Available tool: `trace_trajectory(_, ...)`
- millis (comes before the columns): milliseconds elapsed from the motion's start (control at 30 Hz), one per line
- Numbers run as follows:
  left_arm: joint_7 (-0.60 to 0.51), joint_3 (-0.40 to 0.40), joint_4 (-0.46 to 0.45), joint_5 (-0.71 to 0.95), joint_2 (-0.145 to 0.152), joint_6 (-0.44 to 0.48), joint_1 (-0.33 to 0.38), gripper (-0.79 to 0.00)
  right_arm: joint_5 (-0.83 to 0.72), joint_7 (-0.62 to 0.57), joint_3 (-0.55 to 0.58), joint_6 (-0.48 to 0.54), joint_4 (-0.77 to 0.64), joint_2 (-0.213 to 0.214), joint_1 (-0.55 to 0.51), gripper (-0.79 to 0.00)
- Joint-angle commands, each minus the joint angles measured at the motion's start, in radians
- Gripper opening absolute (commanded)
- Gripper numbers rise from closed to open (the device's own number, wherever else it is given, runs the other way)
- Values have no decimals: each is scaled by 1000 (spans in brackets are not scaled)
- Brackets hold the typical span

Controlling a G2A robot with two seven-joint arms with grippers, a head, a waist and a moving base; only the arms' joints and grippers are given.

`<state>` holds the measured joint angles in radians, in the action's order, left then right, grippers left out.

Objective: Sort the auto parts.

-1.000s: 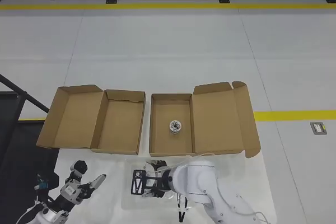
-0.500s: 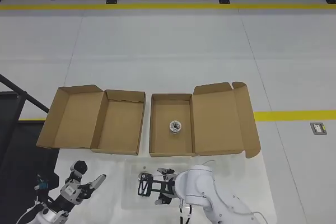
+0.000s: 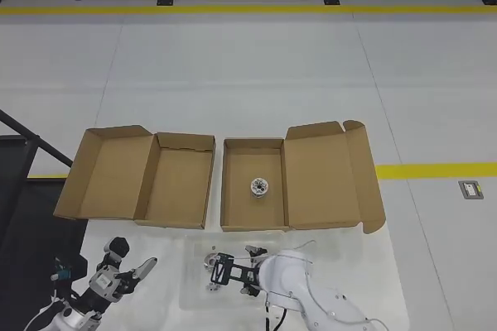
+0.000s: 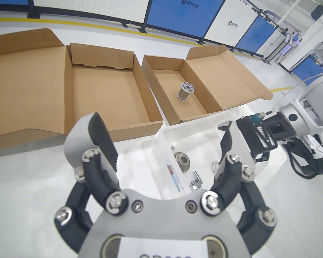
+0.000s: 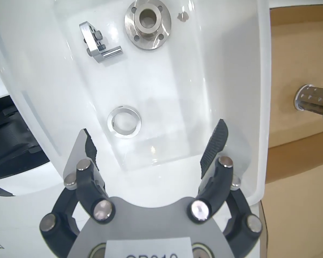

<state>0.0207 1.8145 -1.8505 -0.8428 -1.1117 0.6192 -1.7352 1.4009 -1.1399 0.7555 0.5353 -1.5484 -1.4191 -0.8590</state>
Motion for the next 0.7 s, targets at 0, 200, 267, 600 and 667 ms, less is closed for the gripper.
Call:
trace_trajectory(0,0,0,0,0,0,0,0,0,-18,-4,-1,21,21,-1,9,-317)
trace_trajectory(200,0,0,0,0,0,0,0,0,-53,-50,-29,19,92,-15,41,-409)
trace_trajectory(267,0,0,0,0,0,0,0,0,-60,-63,-39,2,115,-22,55,-428)
trace_trajectory(600,0,0,0,0,0,0,0,0,-114,-72,-87,2,224,-51,111,-480)
trace_trajectory(667,0,0,0,0,0,0,0,0,-123,-79,-97,4,236,-56,119,-483)
